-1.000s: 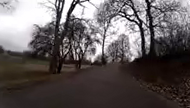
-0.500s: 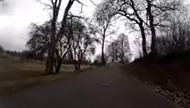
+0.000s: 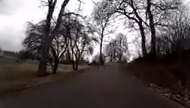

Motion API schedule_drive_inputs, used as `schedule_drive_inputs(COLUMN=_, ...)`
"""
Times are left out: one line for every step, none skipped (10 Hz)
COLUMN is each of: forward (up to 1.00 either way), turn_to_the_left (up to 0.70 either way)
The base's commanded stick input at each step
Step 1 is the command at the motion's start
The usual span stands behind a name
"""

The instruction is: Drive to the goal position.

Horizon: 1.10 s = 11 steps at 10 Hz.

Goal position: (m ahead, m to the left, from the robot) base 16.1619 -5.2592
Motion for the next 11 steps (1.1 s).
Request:
schedule_drive_inputs(forward=1.00, turn_to_the_left=0.00)
schedule_drive_inputs(forward=1.00, turn_to_the_left=0.00)
schedule_drive_inputs(forward=1.00, turn_to_the_left=0.00)
schedule_drive_inputs(forward=1.00, turn_to_the_left=0.00)
schedule_drive_inputs(forward=1.00, turn_to_the_left=0.00)
schedule_drive_inputs(forward=1.00, turn_to_the_left=0.00)
schedule_drive_inputs(forward=1.00, turn_to_the_left=0.00)
schedule_drive_inputs(forward=1.00, turn_to_the_left=0.00)
schedule_drive_inputs(forward=1.00, turn_to_the_left=0.00)
schedule_drive_inputs(forward=1.00, turn_to_the_left=0.00)
schedule_drive_inputs(forward=1.00, turn_to_the_left=0.00)
